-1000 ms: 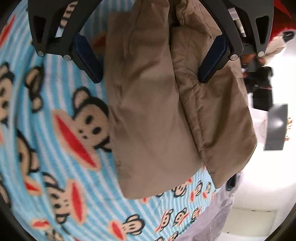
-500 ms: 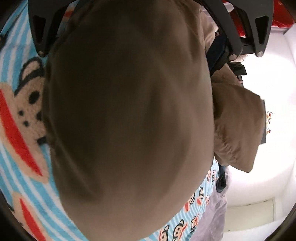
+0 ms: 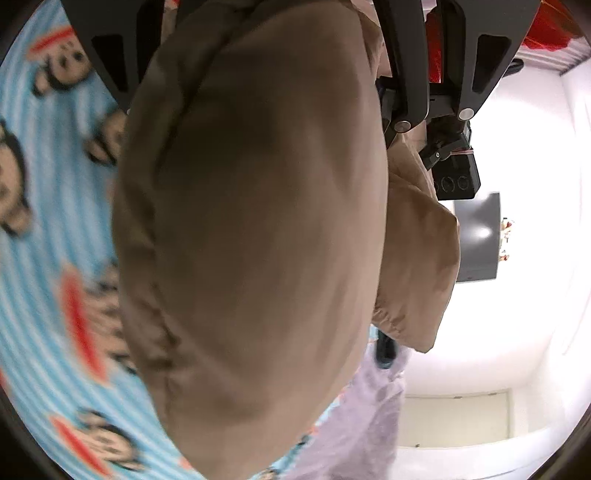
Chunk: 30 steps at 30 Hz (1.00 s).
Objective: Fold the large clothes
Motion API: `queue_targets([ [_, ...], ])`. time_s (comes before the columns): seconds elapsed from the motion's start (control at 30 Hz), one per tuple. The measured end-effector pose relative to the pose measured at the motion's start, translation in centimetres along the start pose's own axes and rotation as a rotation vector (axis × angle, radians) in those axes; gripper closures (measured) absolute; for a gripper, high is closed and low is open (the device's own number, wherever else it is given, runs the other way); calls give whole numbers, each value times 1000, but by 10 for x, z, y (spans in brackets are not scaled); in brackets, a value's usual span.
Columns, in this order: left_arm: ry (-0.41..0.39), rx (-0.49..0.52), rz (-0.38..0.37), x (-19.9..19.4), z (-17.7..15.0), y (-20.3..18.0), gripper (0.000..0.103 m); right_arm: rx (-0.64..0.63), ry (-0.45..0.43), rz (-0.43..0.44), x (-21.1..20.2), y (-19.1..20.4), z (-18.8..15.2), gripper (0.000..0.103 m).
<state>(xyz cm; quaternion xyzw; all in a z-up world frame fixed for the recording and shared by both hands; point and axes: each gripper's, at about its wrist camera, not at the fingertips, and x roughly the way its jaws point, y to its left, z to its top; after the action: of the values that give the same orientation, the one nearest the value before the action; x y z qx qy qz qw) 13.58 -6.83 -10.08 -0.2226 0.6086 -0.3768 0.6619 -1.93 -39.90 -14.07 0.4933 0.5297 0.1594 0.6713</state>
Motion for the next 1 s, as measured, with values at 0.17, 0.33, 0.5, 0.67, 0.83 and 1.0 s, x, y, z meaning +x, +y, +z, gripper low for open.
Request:
queue_targets([
  [0.17, -73, -5, 53, -38, 43, 29, 22, -53, 8, 24, 47, 41, 37, 45],
  [0.33, -95, -51, 118, -46, 78, 74, 22, -75, 32, 14, 108, 63, 71, 45],
  [0.5, -94, -99, 169, -28, 81, 131, 10, -50, 70, -35, 156, 50, 91, 44],
  [0.67, -115, -93, 180, -24, 62, 148, 7, -28, 86, -42, 177, 31, 99, 30],
  [0.83, -138, -23, 369, -31, 60, 116, 7, 2, 75, -84, 172, 30, 100, 26],
  [1.0, -243, 54, 485, -67, 59, 77, 40, -105, -13, -271, 124, 64, 86, 28],
])
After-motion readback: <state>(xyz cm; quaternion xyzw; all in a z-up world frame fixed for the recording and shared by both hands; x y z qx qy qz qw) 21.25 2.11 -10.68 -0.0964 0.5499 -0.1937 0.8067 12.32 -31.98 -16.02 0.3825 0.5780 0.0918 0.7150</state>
